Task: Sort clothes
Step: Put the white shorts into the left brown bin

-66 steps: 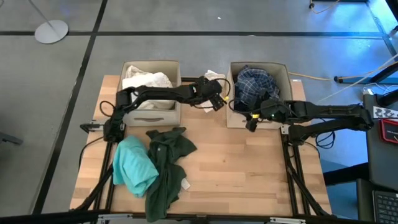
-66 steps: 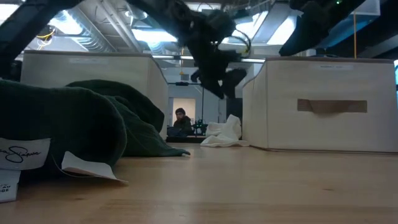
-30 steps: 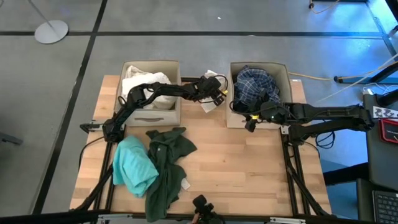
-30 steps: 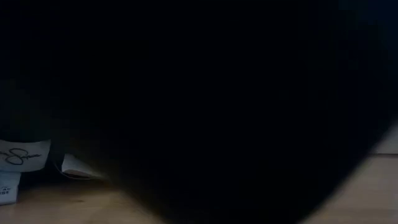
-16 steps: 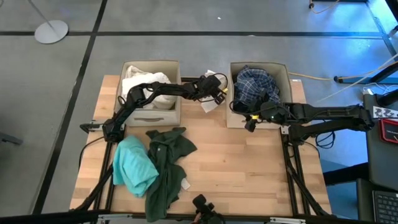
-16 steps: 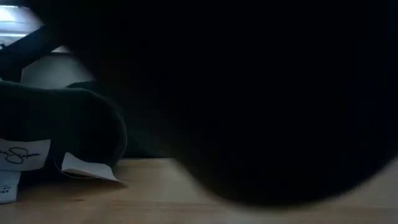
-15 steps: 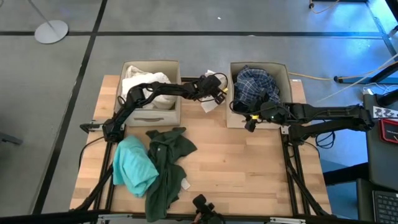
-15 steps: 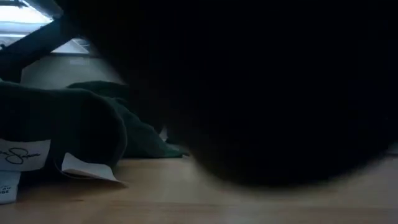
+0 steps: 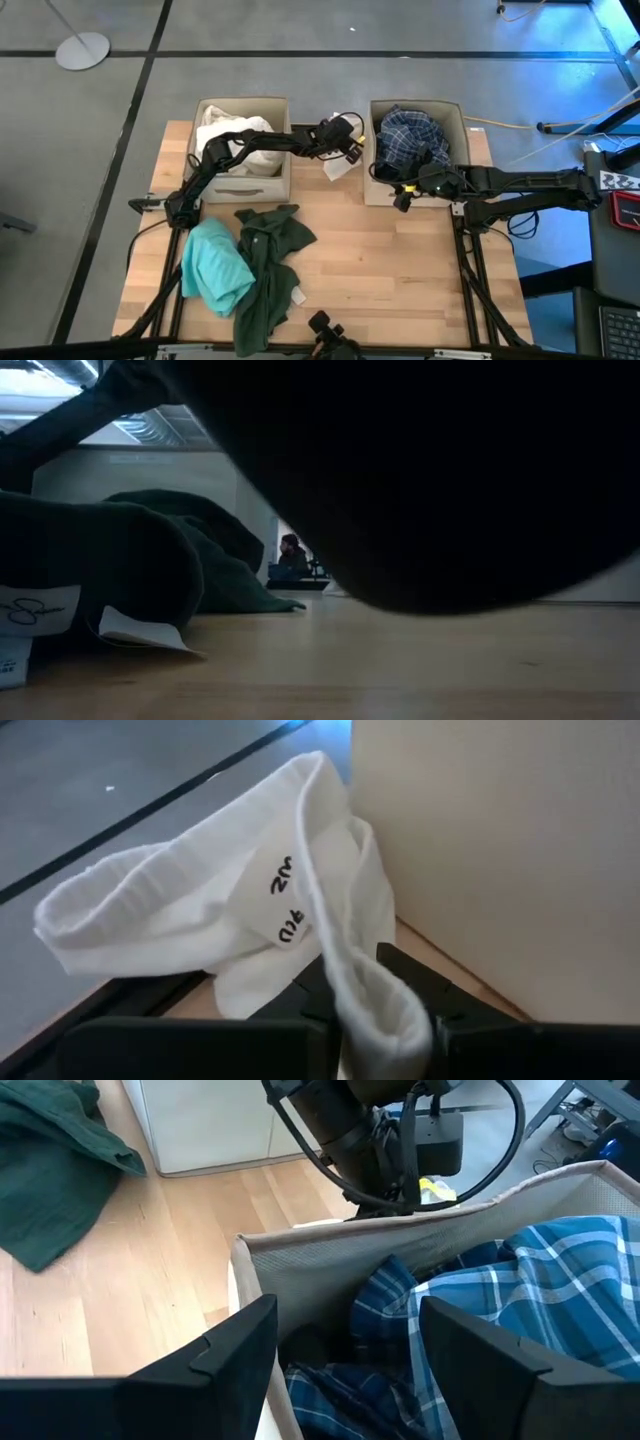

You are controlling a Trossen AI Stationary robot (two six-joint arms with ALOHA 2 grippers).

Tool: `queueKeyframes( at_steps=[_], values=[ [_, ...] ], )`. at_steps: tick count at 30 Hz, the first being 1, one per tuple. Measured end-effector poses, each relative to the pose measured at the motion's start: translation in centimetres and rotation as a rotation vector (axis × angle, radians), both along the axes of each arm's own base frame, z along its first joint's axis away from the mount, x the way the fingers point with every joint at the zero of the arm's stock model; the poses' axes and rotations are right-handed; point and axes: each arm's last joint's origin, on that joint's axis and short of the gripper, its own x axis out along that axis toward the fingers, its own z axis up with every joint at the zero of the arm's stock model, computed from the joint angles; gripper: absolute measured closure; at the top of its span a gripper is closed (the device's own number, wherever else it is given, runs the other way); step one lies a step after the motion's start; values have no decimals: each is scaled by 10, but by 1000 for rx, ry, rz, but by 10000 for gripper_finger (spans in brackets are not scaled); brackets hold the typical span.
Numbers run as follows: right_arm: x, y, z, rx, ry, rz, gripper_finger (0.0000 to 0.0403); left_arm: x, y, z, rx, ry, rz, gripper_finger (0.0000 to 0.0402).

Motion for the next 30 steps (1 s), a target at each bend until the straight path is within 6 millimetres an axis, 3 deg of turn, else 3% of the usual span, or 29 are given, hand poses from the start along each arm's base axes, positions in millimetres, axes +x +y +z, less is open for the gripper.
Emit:
queueKeyframes(
  at_steps=[5,10,16,23,30],
  values=[
    [0,0,0,-2,-1,0,155,2,1,8,12,-58,9,353],
    [0,0,0,-2,-2,-1,155,7,1,38,111,-74,-49,353],
    [0,0,0,3,-1,4,155,5,-3,47,135,-29,-83,393],
    [0,0,0,3,-1,4,155,1,-13,60,150,29,-127,398],
    [0,0,0,3,-3,4,155,-13,-49,134,260,3,-230,399]
  ],
)
